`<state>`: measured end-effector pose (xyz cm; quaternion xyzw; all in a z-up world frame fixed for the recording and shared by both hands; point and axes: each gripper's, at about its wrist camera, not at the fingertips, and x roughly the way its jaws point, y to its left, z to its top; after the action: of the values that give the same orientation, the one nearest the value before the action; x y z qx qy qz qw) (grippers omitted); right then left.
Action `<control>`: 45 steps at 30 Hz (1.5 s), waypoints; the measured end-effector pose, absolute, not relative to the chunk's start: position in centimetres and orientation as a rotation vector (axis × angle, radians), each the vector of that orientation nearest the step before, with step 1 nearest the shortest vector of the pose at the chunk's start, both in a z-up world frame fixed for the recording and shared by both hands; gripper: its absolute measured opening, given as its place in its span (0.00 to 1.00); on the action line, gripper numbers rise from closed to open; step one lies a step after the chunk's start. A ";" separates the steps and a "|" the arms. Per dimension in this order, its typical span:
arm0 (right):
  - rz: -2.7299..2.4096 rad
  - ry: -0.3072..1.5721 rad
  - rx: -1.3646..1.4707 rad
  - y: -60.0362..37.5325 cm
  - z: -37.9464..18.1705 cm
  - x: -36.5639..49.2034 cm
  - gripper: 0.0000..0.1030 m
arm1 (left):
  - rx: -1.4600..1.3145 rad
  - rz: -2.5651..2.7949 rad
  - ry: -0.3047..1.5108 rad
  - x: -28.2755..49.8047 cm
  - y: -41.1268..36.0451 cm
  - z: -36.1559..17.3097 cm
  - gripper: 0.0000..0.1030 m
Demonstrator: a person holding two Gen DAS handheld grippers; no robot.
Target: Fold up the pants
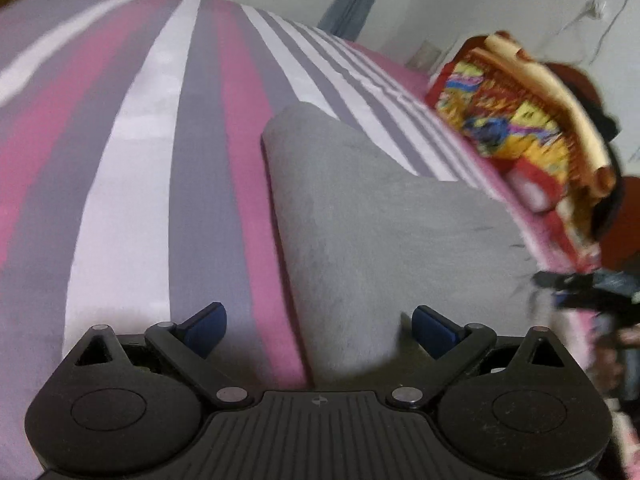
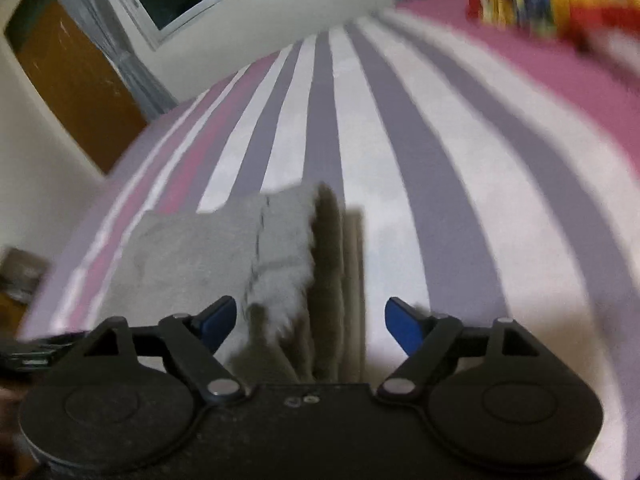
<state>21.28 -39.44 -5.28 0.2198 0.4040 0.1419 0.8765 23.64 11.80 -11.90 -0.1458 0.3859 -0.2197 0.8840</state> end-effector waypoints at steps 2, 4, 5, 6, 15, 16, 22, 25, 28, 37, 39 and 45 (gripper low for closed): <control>0.317 0.860 0.549 -40.9 -6.4 21.0 0.78 | -0.289 -0.443 0.789 23.1 12.2 -11.9 0.94; 0.312 0.819 0.565 -41.4 -6.0 20.5 0.78 | -0.290 -0.441 0.792 22.9 12.5 -12.2 0.92; 0.313 0.791 0.556 -41.3 -5.6 20.3 0.78 | -0.244 -0.433 0.801 22.9 12.1 -12.5 0.92; 0.320 0.777 0.550 -41.1 -5.4 20.2 0.78 | -0.191 -0.433 0.801 22.8 11.5 -12.7 0.92; 0.380 0.832 0.691 -43.0 -7.6 22.1 0.79 | -0.565 -0.603 0.805 25.8 14.4 -14.4 0.72; 0.385 0.844 0.703 -43.2 -8.1 22.5 0.80 | -0.604 -0.617 0.823 26.4 14.7 -15.1 0.63; 0.538 0.867 0.702 -42.4 -9.9 24.6 0.79 | -0.746 -0.778 0.880 30.0 14.9 -18.3 0.52; 0.621 0.873 0.669 -41.2 -10.4 25.7 0.72 | -0.731 -0.859 0.897 31.5 13.3 -18.9 0.50; 0.667 0.874 0.643 -40.6 -10.6 26.8 0.64 | -0.727 -0.894 0.908 32.9 12.2 -19.6 0.29; 0.780 0.811 0.639 -40.0 -7.2 28.2 0.45 | -0.765 -0.991 0.766 34.3 13.1 -16.3 0.26; 0.798 0.803 0.619 -39.5 -6.2 29.7 0.45 | -0.751 -0.969 0.732 36.0 14.0 -14.7 0.26; 0.822 0.743 0.603 -37.2 -3.2 37.4 0.44 | -0.706 -0.911 0.665 43.0 16.2 -10.3 0.26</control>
<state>37.41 -37.23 -3.22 0.2818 0.3475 0.3841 0.8076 42.98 16.23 -10.29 -0.3276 0.3085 -0.4224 0.7868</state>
